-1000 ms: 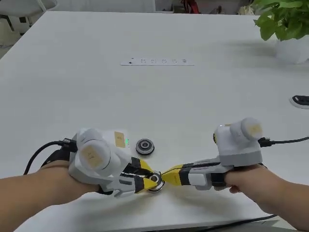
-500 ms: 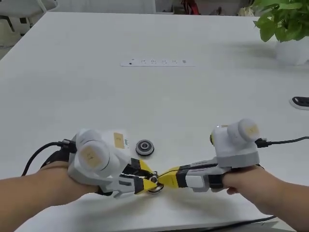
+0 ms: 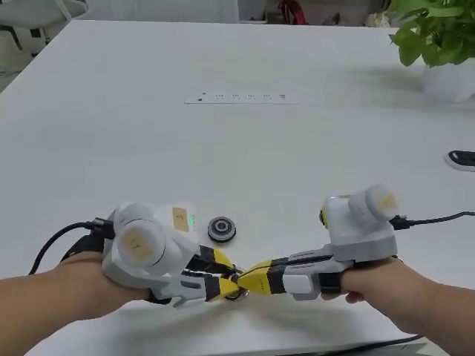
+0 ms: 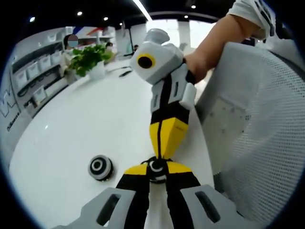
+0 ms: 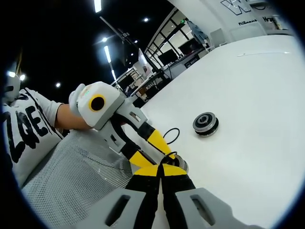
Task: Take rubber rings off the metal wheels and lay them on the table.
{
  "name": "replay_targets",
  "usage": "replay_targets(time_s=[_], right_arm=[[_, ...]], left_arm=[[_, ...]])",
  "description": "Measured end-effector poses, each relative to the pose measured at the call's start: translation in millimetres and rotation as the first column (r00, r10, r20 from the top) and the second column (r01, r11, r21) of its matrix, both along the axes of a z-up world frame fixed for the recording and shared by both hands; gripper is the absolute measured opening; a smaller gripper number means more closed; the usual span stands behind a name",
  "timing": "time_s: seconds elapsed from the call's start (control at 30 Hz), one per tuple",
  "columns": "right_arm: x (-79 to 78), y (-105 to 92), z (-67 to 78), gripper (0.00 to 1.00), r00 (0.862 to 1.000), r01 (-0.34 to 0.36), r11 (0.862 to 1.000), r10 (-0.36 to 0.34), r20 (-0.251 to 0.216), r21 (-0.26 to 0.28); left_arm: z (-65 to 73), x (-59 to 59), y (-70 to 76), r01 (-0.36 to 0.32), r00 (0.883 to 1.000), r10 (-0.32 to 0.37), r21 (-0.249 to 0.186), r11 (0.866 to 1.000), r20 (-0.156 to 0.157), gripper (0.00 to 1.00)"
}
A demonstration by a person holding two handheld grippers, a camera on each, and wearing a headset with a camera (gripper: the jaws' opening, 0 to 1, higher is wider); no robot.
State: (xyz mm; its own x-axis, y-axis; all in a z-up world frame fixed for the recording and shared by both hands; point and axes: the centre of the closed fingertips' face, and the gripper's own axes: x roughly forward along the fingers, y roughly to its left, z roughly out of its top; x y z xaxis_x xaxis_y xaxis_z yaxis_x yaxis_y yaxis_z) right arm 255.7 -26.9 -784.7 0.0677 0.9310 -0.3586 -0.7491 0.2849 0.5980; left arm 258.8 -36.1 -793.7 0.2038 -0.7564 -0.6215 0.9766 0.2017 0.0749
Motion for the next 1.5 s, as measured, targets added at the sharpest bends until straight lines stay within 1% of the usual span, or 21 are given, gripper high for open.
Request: replay_targets(time_s=[0.1,0.3,0.4,0.57,0.6,0.67,0.7,0.8,0.97,1.17,1.37,1.4,1.5], right_arm=[[5.5,-4.3,-1.9,0.00,1.000,0.030,1.000,-0.030,0.000,-0.003],[8.9,-6.3,-1.8,0.00,0.999,0.046,0.999,-0.046,0.007,-0.004],[10.9,-7.5,-2.6,0.00,0.998,0.054,0.999,-0.054,0.009,-0.007],[10.5,-7.8,-2.6,0.00,0.999,0.053,0.999,-0.053,0.014,-0.011],[10.8,-7.9,-2.4,0.00,0.998,0.054,0.998,-0.054,0.014,-0.010],[11.2,-8.3,-2.5,0.00,0.998,0.056,0.998,-0.056,0.014,-0.011],[11.5,-8.5,-2.3,0.00,0.998,0.057,0.998,-0.057,0.013,-0.009],[11.4,-8.4,-2.0,0.00,0.998,0.058,0.998,-0.057,0.012,-0.008],[11.8,-7.7,-1.8,0.00,0.998,0.057,0.998,-0.057,0.014,-0.006],[12.8,-8.3,-0.3,0.00,0.998,0.059,0.998,-0.058,0.016,-0.004],[12.5,-8.6,1.5,0.00,0.998,0.059,0.998,-0.059,0.016,-0.002],[12.5,-9.0,1.3,0.00,0.998,0.058,0.998,-0.058,0.018,-0.003],[12.0,-9.3,1.5,0.00,0.998,0.056,0.998,-0.056,0.017,-0.005]], left_arm=[[-0.1,-0.3,0.0,-0.001,1.000,0.001,0.003,1.000,0.003,0.12],[-0.2,0.1,-0.1,0.002,1.000,-0.002,0.003,1.000,0.005,0.12],[-0.2,1.4,0.2,-0.016,1.000,0.016,-0.009,1.000,-0.023,0.13],[0.3,0.1,-0.3,-0.001,1.000,0.001,-0.002,1.000,-0.011,0.13],[0.3,0.1,-0.3,-0.002,1.000,0.002,-0.002,1.000,-0.014,0.13],[0.3,0.4,-0.1,-0.010,0.999,0.009,-0.006,1.000,-0.033,0.14],[0.4,0.2,0.0,-0.010,0.999,0.010,-0.006,1.000,-0.036,0.14],[0.8,0.0,0.9,-0.007,0.999,0.007,-0.002,1.000,-0.034,0.15],[4.6,-1.4,1.5,0.002,0.999,-0.003,-0.004,1.000,-0.036,0.19],[13.4,-5.3,1.0,0.005,0.999,-0.007,-0.032,0.999,-0.051,0.27],[22.3,-7.9,2.8,-0.002,0.998,-0.001,-0.055,0.998,-0.063,0.31],[25.3,-9.2,3.0,-0.009,0.997,0.004,-0.068,0.998,-0.074,0.32],[32.1,-10.6,4.3,-0.019,0.997,0.012,-0.092,0.996,-0.078,0.35]])
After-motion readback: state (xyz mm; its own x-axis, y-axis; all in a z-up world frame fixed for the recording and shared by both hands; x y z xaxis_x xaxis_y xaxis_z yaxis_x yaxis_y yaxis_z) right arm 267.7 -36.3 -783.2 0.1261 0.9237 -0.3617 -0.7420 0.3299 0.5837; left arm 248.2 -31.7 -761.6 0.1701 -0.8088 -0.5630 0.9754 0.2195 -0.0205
